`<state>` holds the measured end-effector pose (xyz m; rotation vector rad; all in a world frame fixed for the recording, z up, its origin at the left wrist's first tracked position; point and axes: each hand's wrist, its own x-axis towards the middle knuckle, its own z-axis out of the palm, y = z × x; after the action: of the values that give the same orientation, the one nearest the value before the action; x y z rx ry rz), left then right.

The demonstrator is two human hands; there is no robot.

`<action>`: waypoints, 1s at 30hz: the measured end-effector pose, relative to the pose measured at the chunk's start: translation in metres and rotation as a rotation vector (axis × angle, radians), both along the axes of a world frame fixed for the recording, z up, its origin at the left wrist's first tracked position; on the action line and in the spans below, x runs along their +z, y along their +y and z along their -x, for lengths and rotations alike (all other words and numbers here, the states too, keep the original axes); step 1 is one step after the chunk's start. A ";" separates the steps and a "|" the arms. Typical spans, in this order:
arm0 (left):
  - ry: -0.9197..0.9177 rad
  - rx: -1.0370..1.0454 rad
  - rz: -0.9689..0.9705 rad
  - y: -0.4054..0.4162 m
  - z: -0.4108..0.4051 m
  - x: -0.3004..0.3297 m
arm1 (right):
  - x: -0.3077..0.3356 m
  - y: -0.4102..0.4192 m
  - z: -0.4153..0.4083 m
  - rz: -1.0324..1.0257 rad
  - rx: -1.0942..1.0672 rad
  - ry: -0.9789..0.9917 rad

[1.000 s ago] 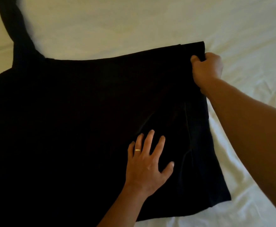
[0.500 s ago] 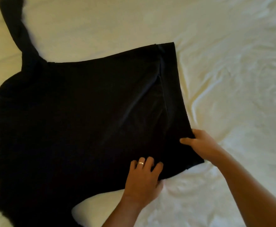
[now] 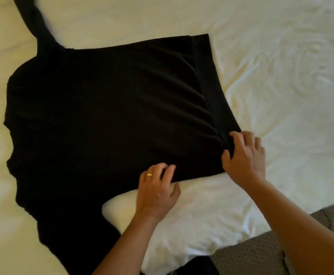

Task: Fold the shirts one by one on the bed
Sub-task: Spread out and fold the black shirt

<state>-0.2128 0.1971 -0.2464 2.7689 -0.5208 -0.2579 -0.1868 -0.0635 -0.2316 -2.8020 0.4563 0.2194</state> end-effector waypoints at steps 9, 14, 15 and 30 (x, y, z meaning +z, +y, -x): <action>0.138 0.124 -0.452 0.184 0.021 0.006 | -0.019 0.093 0.021 0.241 0.695 0.137; 0.025 0.025 -0.382 0.203 0.041 0.011 | -0.014 0.093 0.025 0.226 0.782 0.077; 0.048 0.005 -0.397 0.204 0.045 0.013 | -0.013 0.092 0.028 0.252 0.789 0.100; 0.413 0.245 -0.235 0.202 -0.007 0.048 | 0.026 0.085 -0.007 0.297 0.570 0.407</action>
<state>-0.2060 0.3990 -0.1980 2.8443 -0.0476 -0.8534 -0.1798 0.0219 -0.2060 -3.1127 -0.2722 0.9201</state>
